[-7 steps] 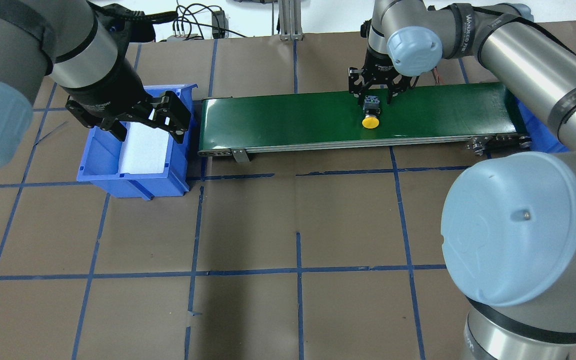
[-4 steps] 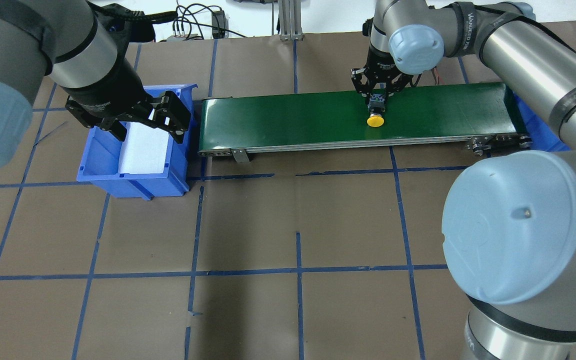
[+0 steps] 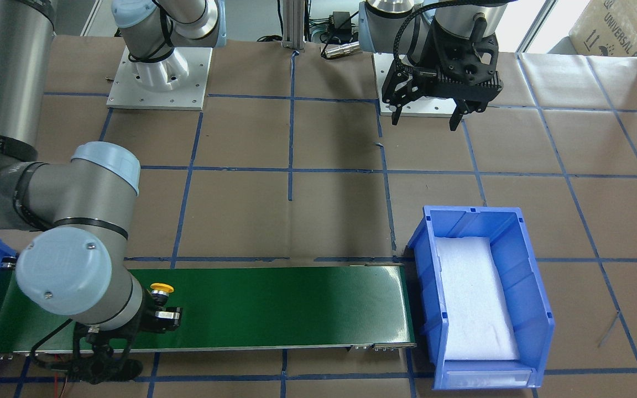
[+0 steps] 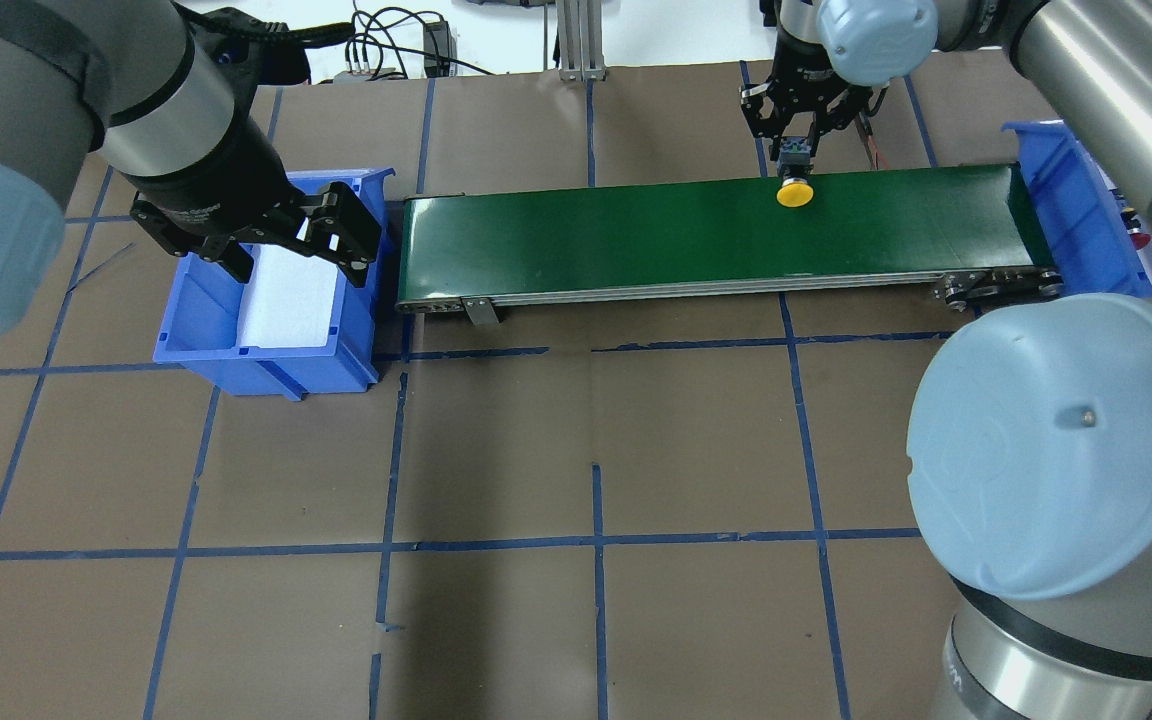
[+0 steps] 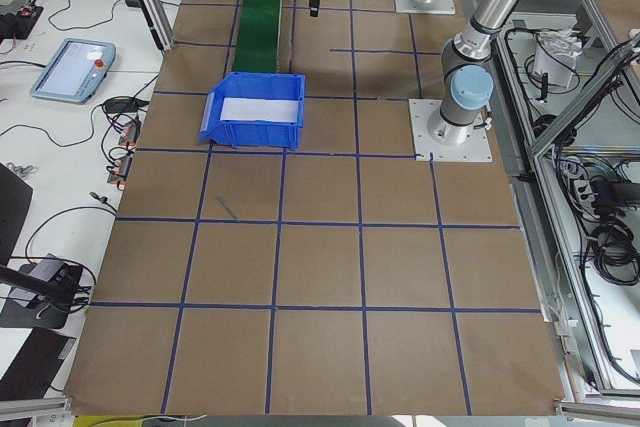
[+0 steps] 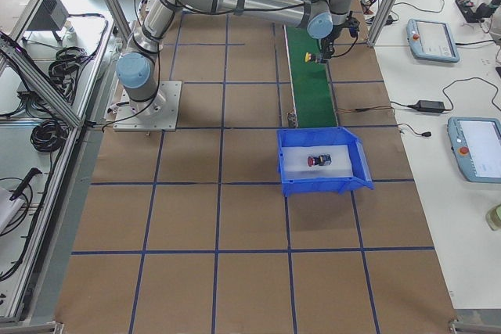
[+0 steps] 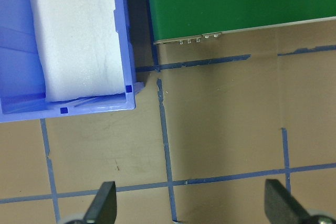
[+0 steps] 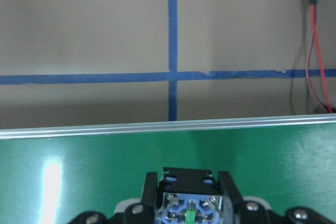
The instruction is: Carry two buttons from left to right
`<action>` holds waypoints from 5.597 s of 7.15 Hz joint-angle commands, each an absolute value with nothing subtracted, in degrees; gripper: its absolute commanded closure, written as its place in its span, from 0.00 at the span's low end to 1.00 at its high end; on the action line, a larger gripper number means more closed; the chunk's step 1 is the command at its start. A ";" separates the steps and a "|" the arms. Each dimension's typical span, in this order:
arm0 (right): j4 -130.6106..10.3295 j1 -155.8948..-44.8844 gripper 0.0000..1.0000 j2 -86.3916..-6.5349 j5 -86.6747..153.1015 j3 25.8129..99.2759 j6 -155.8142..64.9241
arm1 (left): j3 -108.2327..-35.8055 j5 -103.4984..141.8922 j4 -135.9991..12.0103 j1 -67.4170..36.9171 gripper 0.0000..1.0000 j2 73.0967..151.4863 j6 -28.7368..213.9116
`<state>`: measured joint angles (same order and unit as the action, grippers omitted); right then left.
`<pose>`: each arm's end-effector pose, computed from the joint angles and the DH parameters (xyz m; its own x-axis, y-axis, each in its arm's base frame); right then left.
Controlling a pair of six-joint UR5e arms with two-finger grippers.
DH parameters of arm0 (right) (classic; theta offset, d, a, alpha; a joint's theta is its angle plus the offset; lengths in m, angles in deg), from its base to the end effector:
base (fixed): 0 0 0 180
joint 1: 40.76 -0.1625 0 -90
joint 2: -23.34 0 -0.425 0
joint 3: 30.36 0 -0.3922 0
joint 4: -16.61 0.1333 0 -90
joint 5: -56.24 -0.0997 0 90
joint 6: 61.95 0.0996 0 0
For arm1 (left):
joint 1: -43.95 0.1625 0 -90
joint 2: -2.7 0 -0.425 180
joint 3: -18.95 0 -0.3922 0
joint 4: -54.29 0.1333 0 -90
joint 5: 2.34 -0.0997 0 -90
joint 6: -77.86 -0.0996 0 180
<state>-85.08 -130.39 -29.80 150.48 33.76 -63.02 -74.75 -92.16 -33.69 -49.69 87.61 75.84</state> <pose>0.1211 -0.7417 0.3298 -0.9972 -0.0113 0.0741 -0.0122 0.9999 -0.0110 -0.1625 -0.4504 0.5018 -0.9951 0.0987 0.0010 0.0985 0.9934 -0.0596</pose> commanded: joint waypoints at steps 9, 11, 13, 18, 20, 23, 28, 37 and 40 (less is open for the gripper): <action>-94.83 -102.99 0.86 -23.68 150.10 27.39 -99.47 | -74.83 -92.25 -33.87 -49.66 0.00 87.51 75.84; -94.93 -102.98 0.85 -21.14 149.67 27.29 -99.30 | -74.83 -92.25 -33.87 -49.66 0.00 87.51 75.84; -94.84 -102.98 0.83 -20.34 148.70 27.73 -98.95 | -74.83 -92.25 -33.87 -49.66 0.00 87.51 75.84; -94.84 -102.90 0.34 -19.19 149.40 27.30 -99.39 | -74.83 -92.25 -33.87 -49.57 0.00 87.51 75.84; -94.75 -102.90 0.30 -19.28 149.31 27.21 -99.47 | -74.83 -92.16 -33.87 -49.75 0.00 87.60 75.84; -92.92 -103.16 0.26 -21.90 149.14 27.03 -99.74 | -74.30 -92.25 -33.61 -49.74 0.00 88.13 75.84; -76.95 -119.11 0.11 -33.86 149.32 28.17 -84.62 | -74.74 -92.25 -33.69 -49.66 0.00 87.69 75.66; -74.53 -137.53 0.00 -56.72 148.70 51.11 -62.38 | -74.74 -92.25 -33.69 -49.75 0.00 87.69 75.57; -74.89 -137.44 0.00 -56.81 146.51 51.20 -63.09 | -74.74 -92.25 -33.69 -49.75 0.00 87.60 75.57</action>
<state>-74.78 -137.45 -56.74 147.81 51.07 -62.87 -74.74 -92.25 -33.69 -49.72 87.61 75.57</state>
